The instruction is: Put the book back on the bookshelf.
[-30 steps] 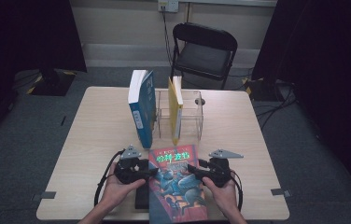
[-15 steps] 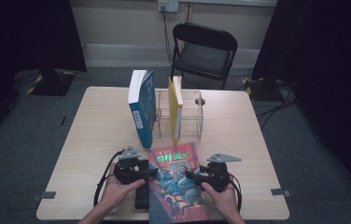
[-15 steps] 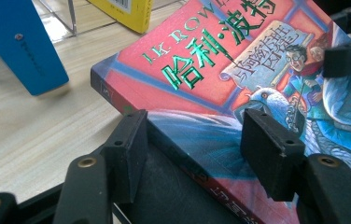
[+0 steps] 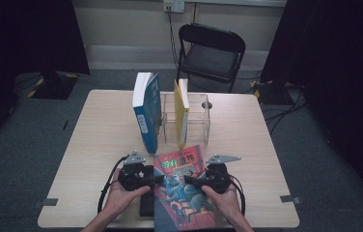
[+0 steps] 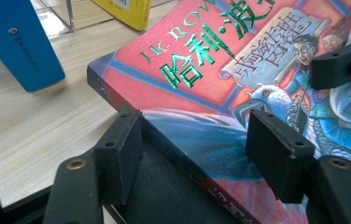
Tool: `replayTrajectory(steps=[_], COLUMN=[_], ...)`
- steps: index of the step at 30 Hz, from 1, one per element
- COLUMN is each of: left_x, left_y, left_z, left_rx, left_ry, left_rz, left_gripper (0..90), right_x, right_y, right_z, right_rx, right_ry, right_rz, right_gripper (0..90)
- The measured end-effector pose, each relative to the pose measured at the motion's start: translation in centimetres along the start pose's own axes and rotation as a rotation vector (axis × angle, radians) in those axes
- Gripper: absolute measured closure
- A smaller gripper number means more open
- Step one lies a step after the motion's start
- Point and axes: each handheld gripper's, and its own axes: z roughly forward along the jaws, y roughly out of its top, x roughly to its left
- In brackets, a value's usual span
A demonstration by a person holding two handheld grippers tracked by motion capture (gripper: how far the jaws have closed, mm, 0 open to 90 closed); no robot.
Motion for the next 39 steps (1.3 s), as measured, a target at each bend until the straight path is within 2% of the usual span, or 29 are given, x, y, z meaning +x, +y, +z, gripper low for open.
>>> replayTrajectory(steps=[2, 4, 5, 6, 9, 10, 11, 14, 16, 19, 20, 22, 27, 35, 39], left_x=[0.1, 0.2, 0.2, 0.2, 0.2, 0.1, 0.1, 0.0, 0.0, 0.2, 0.2, 0.4, 0.6, 0.6, 0.9], left_y=[0.0, -0.2, -0.2, -0.2, -0.2, -0.2, -0.2, -0.1, -0.1, -0.1, -0.1, 0.0, 0.0, 0.1, 0.1], left_z=[0.0, 0.0, 0.0, 0.1, 0.2, 0.2, 0.3, 0.4, 0.5, 0.4, 0.4, 0.4, 0.4, 0.6, 0.7], left_rx=[0.000, -0.008, -0.008, -0.005, -0.014, -0.014, -0.013, -0.018, -0.018, -0.016, -0.017, -0.021, -0.027, -0.026, -0.034], left_ry=[-0.003, -0.009, -0.009, -0.018, -0.014, -0.009, -0.009, 0.001, 0.001, -0.008, -0.010, -0.027, -0.045, -0.050, -0.080], left_rz=[0.004, 0.006, 0.006, 0.004, 0.008, 0.010, 0.014, 0.015, 0.011, 0.005, 0.003, -0.027, -0.031, -0.045, -0.057], left_gripper=[36.2, 35.2, 34.5, 33.3, 30.9, 30.0, 30.0, 27.9, 27.4, 27.4, 27.1, 26.1, 21.5, 17.4, 16.2], right_x=[0.0, -0.1, -0.1, -0.2, -0.2, -0.2, -0.2, -0.2, 0.1, 0.2, 0.3, 0.4, 0.9, 1.3, 1.5], right_y=[0.1, 0.6, 0.6, 0.7, 0.6, 0.6, 0.6, 0.7, 0.9, 0.9, 0.8, 0.6, 0.7, 0.8, 0.8], right_z=[0.2, 0.8, 0.8, 1.0, 1.0, 1.0, 1.0, 0.7, 0.5, 0.4, 0.3, 0.2, -0.2, -0.4, -0.6], right_rx=[0.003, 0.016, 0.016, 0.020, 0.018, 0.023, 0.023, 0.006, -0.004, -0.012, -0.033, -0.052, -0.081, -0.092, -0.104], right_ry=[0.003, 0.021, 0.021, 0.044, 0.051, 0.066, 0.066, 0.103, 0.107, 0.104, 0.102, 0.105, 0.102, 0.093, 0.096], right_rz=[-0.002, -0.031, -0.031, -0.039, -0.037, -0.042, -0.042, -0.049, -0.063, -0.074, -0.085, -0.084, -0.101, -0.112, -0.115], right_gripper=[51.9, 54.4, 54.4, 56.5, 58.0, 63.0, 63.0, 78.2, 81.2, 82.0, 82.5, 83.1, 83.8, 84.2, 84.5])
